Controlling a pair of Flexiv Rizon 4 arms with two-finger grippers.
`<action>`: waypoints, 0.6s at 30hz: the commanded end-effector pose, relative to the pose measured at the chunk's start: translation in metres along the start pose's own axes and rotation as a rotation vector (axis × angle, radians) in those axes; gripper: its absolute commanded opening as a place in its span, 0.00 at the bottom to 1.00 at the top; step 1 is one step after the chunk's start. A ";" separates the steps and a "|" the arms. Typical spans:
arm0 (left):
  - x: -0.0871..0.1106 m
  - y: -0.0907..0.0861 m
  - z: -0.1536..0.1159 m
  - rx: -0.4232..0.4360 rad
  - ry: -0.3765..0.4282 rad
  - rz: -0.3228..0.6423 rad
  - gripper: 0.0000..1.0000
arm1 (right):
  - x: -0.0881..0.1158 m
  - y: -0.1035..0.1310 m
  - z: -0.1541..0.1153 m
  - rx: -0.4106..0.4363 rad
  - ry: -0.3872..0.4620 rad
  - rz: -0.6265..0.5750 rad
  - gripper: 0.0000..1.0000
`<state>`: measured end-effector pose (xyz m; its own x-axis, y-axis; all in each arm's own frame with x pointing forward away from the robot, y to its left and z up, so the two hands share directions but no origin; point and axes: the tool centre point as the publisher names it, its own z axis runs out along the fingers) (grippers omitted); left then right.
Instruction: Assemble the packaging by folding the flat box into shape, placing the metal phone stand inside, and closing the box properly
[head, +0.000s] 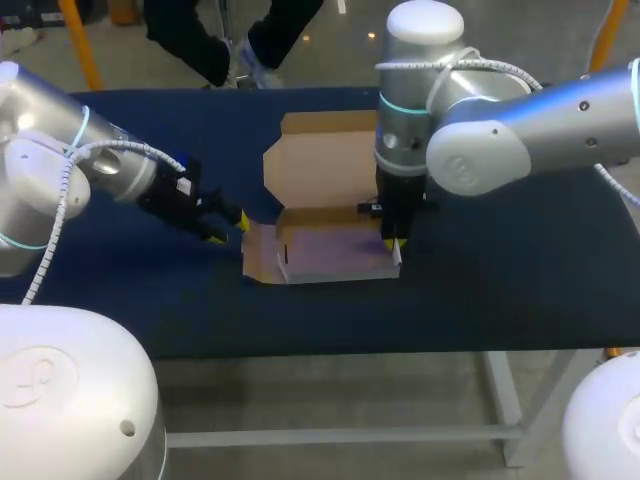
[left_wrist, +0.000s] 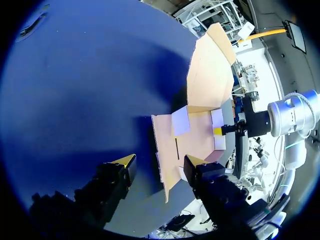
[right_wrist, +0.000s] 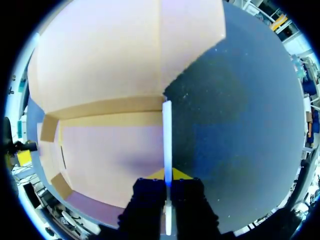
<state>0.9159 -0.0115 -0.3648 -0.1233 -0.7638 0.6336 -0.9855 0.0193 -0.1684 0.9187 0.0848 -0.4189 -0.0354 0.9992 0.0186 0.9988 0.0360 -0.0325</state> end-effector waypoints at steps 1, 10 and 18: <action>-0.001 -0.003 0.011 -0.036 -0.002 0.006 0.61 | 0.001 0.001 -0.001 0.004 -0.002 0.000 0.00; 0.004 0.009 0.025 -0.089 0.001 -0.007 0.49 | 0.001 0.001 -0.001 0.004 -0.002 0.000 0.00; 0.016 0.013 0.033 -0.094 -0.080 -0.044 0.18 | 0.001 0.001 -0.001 0.004 -0.002 0.000 0.00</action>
<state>0.9050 -0.0359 -0.3854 -0.0844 -0.7850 0.6137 -0.9961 0.0510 -0.0719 0.9187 0.0848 -0.4189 -0.0354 0.9992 0.0186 0.9988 0.0360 -0.0325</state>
